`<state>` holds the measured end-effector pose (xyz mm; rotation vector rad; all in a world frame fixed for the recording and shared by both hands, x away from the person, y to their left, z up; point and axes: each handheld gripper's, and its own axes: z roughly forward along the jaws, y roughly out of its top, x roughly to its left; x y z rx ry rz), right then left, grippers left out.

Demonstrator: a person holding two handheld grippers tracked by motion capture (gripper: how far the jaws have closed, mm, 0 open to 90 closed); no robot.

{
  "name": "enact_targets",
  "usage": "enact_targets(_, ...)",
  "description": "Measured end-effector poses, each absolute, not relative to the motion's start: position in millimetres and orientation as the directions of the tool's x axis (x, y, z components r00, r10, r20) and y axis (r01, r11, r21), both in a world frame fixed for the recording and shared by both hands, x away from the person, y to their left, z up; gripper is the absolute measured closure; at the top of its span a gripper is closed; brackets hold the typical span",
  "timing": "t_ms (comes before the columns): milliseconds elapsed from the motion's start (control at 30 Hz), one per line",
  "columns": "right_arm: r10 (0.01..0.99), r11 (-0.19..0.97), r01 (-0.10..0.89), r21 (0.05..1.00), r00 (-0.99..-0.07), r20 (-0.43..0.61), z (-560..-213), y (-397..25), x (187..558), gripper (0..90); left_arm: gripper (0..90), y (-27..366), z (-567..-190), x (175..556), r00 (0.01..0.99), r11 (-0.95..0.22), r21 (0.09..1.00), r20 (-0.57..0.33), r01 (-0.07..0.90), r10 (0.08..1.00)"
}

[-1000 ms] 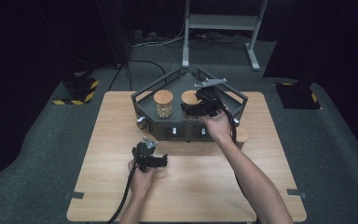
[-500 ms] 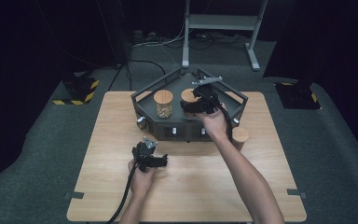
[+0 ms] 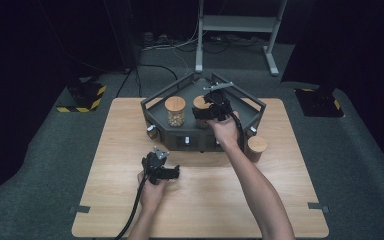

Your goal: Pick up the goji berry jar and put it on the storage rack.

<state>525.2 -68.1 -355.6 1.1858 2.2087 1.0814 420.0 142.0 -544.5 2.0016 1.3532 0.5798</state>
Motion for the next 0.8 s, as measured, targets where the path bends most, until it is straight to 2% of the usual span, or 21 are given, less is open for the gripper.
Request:
enact_targets(367,0.845,0.347,0.518,0.782,-0.534,-0.021,-363,-61,532,25.8,5.4,142,-545,420,0.371,-0.261,0.720,0.006,0.643,0.929)
enact_targets(800,0.855,0.322,0.532,0.783,-0.518,0.000,-371,-60,536,25.8,5.4,142,-545,420,0.371,-0.261,0.720,0.005,0.643,0.929)
